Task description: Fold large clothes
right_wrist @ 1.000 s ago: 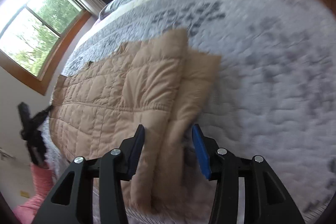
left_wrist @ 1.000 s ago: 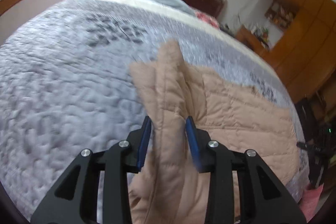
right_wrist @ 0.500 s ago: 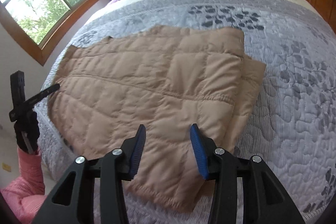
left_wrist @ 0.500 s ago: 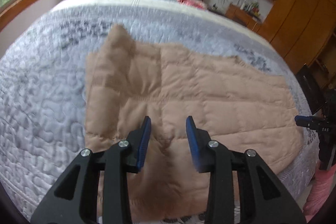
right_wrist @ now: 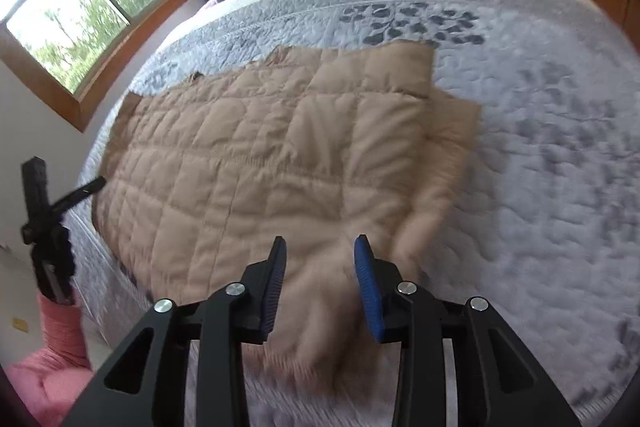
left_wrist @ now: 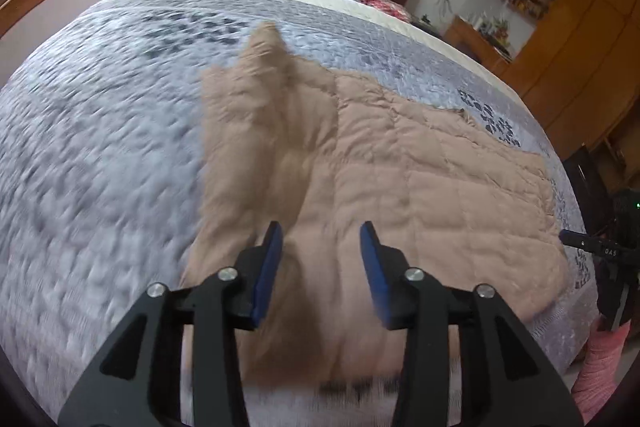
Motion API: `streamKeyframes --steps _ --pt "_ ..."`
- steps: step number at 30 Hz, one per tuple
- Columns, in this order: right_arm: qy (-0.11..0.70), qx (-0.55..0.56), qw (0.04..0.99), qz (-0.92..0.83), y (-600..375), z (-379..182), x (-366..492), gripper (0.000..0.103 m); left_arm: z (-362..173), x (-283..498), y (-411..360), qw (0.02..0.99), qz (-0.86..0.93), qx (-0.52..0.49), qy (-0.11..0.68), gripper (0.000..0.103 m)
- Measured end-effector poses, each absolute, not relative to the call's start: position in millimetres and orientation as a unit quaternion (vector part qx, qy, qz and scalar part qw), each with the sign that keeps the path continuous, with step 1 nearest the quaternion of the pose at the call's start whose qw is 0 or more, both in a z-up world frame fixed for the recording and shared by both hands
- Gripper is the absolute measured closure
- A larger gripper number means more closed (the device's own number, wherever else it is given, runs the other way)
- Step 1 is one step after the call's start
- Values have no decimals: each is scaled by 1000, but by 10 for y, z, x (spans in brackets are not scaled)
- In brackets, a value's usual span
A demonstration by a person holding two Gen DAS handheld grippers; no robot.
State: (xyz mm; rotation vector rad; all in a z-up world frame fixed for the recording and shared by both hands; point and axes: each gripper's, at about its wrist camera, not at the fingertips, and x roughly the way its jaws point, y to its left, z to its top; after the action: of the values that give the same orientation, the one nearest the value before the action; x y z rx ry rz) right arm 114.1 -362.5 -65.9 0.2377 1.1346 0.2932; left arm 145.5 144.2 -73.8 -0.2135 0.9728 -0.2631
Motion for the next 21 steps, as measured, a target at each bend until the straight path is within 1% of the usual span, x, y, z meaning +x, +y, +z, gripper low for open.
streamKeyframes --steps 2,4,7,10,11,14,21 --pt "541 96 826 126 -3640 -615 1035 67 -729 1240 1553 866 -106 -119 474 62" --pt "556 92 818 117 -3656 -636 951 67 -753 1051 1659 859 -89 -146 483 57" --pt "579 105 802 103 -3697 -763 913 67 -845 759 1802 852 -62 -190 485 54" --pt "591 128 788 113 -3719 -870 936 61 -1004 643 1880 833 -75 -256 485 48" --pt "593 131 787 111 -3725 -896 954 60 -1058 621 1889 826 -82 -278 483 48" --pt "599 139 780 112 -3734 -969 994 59 -1220 642 1899 814 -87 -321 476 46" --pt "613 137 769 119 -3735 -1118 1056 60 -1270 843 1907 813 -95 -360 447 44"
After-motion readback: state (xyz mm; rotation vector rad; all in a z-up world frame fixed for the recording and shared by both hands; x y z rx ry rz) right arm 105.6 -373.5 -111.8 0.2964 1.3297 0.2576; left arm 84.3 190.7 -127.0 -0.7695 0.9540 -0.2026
